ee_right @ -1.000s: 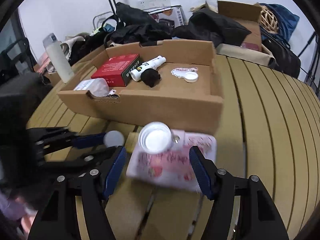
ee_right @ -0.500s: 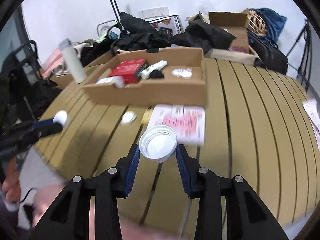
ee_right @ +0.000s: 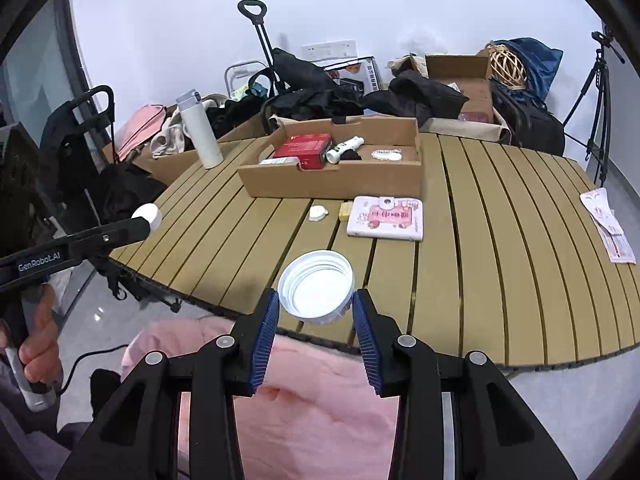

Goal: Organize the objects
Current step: 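Lower both held items into the tray and open both tools, then pull both tools back from the tray toward the table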

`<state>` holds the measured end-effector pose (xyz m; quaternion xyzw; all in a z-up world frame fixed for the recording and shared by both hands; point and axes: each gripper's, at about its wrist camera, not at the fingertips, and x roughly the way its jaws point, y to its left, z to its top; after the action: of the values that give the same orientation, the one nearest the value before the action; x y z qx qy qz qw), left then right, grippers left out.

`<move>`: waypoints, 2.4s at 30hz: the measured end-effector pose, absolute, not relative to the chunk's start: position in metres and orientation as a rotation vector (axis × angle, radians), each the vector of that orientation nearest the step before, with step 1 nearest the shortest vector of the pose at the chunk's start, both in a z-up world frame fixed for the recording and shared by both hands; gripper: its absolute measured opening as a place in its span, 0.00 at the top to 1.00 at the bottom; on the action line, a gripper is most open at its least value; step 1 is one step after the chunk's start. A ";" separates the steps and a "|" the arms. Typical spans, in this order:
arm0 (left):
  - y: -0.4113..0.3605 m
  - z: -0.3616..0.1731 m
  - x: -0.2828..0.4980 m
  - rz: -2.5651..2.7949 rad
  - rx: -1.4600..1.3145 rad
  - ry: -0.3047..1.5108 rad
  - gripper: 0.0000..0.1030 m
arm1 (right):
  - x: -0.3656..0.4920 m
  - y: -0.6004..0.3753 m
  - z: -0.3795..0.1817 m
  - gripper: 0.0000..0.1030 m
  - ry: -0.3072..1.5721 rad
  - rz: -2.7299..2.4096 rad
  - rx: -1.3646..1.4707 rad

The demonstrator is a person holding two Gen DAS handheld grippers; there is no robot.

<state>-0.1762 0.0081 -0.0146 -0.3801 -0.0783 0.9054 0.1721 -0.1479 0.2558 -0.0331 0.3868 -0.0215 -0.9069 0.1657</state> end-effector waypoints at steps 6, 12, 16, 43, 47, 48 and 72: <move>0.014 -0.002 -0.262 2.541 -1.038 -0.217 0.78 | -0.232 0.260 -0.018 0.60 -0.079 -2.535 1.057; 0.031 -0.035 -0.402 2.442 -1.252 -0.283 0.78 | -0.388 0.251 -0.037 0.60 -0.162 -2.494 1.194; 0.050 -0.072 -0.467 2.471 -1.391 -0.200 0.78 | -0.478 0.238 -0.075 0.60 -0.140 -2.481 1.364; 0.025 0.013 -0.443 2.732 -1.333 0.074 0.12 | -0.478 0.268 -0.009 0.20 -0.003 -2.620 1.382; 0.030 0.035 -0.394 2.753 -1.246 0.152 0.10 | -0.431 0.280 0.018 0.20 0.000 -2.653 1.313; 0.031 0.038 -0.383 2.755 -1.225 0.156 0.06 | -0.416 0.281 0.023 0.20 0.010 -2.656 1.292; 0.016 -0.060 -0.153 2.684 -1.269 0.163 0.00 | -0.120 0.260 -0.097 0.20 0.049 -2.545 1.353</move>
<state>-0.1525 0.0163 -0.0599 -0.4252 0.0547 0.8995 0.0839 -0.1204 0.2600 -0.0967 0.4655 0.0169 -0.8754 0.1291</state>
